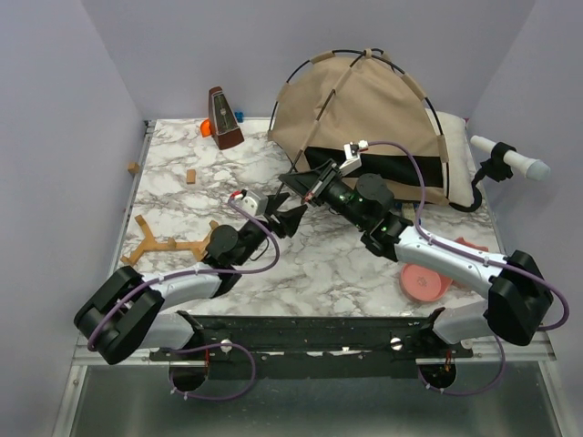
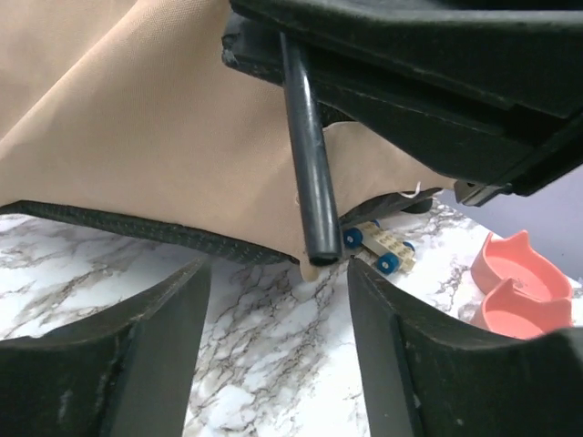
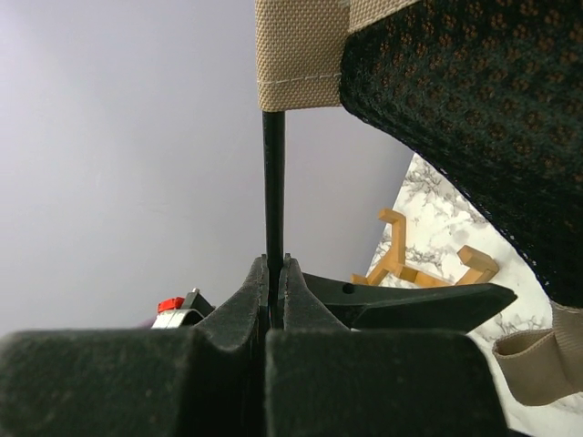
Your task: Set up the pet tent
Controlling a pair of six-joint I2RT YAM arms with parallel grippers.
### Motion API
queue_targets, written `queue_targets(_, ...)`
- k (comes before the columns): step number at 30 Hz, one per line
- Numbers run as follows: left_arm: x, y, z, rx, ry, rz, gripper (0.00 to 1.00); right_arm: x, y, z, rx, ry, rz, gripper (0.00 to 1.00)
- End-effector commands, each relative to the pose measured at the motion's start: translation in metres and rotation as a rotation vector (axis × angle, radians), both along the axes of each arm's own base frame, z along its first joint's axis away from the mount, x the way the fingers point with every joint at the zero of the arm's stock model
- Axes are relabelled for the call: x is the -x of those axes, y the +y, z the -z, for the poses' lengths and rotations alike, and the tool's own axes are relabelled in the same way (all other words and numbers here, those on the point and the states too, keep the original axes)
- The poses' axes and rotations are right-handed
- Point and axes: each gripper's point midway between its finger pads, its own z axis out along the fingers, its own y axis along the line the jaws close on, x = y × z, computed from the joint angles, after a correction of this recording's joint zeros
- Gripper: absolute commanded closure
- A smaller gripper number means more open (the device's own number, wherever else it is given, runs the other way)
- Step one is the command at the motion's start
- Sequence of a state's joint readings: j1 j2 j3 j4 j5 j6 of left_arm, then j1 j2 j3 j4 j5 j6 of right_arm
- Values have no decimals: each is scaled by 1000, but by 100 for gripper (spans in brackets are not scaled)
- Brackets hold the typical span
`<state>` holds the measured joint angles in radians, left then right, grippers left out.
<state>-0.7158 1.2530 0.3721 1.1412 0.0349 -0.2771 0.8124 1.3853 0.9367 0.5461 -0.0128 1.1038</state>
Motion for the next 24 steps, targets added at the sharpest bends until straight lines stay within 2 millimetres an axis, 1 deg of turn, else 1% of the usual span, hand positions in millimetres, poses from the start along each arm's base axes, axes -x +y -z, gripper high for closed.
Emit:
queue_targets(1, -8, -5, -18, 68, -36, -10, 36, -1, -10, -19, -55, -31, 43, 100)
queue_targets(4, -7, -13, -16, 59, -27, 13, 41, -1, -11, -18, -56, -27, 47, 100)
queue_targets(6, -9, -15, -14, 55, -21, 12, 44, -1, -11, -18, -56, -29, 47, 100)
queue_targets(9, -11, -16, -15, 60, -20, 7, 52, -1, -12, -18, -57, -29, 48, 100)
queue_targets(12, -12, -20, -15, 55, -6, 18, 66, -1, -13, -16, -54, -28, 55, 100)
queue_targets(14, -12, -26, -13, 41, 10, 34, 78, -1, -14, -15, -51, -26, 61, 100)
queue_targets(15, -12, -28, -13, 36, 14, 40, 85, -2, -15, -15, -51, -26, 64, 100)
queue_targets(16, -12, -30, -12, 31, 15, 45, 90, -2, -15, -15, -49, -28, 66, 100)
queue_targets(18, -9, -33, -11, 19, 11, 53, 97, -3, -16, -14, -41, -31, 75, 100)
queue_targets(19, -7, -34, -9, 10, 4, 57, 100, -3, -18, -13, -38, -34, 85, 100)
queue_targets(24, 8, -28, -2, -5, -10, 56, 100, -9, -30, -12, -5, -63, 154, 100)
